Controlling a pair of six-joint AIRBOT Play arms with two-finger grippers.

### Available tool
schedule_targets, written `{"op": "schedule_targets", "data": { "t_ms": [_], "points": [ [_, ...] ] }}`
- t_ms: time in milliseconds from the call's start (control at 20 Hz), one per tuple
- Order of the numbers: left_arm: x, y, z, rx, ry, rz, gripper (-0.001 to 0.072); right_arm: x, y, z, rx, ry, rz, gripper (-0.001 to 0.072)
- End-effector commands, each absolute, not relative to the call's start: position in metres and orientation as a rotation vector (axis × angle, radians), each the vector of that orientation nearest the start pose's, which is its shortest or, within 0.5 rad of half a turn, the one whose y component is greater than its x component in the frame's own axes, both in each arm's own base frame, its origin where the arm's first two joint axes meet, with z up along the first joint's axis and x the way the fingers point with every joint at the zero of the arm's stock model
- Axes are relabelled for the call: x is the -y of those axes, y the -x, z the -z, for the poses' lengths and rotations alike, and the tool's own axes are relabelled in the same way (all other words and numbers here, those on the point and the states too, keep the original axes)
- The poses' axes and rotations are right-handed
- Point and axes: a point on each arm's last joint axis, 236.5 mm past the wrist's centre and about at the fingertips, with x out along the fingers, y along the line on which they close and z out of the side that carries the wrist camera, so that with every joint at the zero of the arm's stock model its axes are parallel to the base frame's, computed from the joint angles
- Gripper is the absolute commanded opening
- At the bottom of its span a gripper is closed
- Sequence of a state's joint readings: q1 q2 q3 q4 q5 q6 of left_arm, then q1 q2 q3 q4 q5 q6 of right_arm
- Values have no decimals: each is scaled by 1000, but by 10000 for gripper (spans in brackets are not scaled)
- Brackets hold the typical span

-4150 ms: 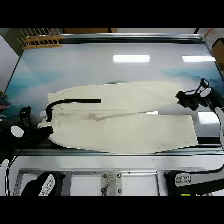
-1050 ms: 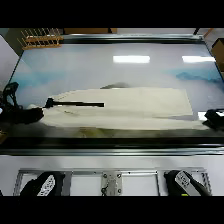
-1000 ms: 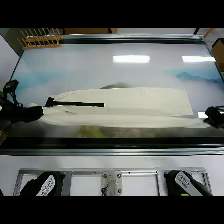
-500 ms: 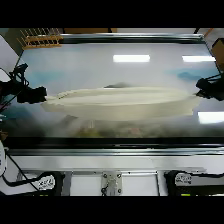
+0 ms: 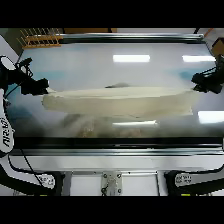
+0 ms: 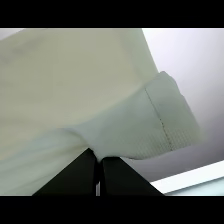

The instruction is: Fold the clothes and pants, and hang the long-sleeved shirts on hangers.

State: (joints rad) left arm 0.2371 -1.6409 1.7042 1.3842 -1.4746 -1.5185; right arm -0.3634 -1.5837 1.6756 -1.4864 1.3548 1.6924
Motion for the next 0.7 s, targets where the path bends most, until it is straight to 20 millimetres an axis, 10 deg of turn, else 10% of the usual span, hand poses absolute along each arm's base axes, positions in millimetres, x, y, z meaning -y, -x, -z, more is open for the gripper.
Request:
{"op": "schedule_targets", "data": {
  "t_ms": [0, 150, 350, 650],
  "points": [
    [-62, -435, -63, -1339, 247, -22, 15, 165, -391, -70, -1287, -249, 409, 14],
    [-58, -415, -75, -1374, 243, -16, 15, 161, -349, -57, -1377, -228, 439, 14],
    [-48, -374, -39, -1485, 269, -14, 15, 153, -326, -47, -1461, -247, 438, 14],
    [-49, -366, -2, -1510, 298, -33, 15, 150, -338, -29, -1467, -287, 431, 14]
  ]
}}
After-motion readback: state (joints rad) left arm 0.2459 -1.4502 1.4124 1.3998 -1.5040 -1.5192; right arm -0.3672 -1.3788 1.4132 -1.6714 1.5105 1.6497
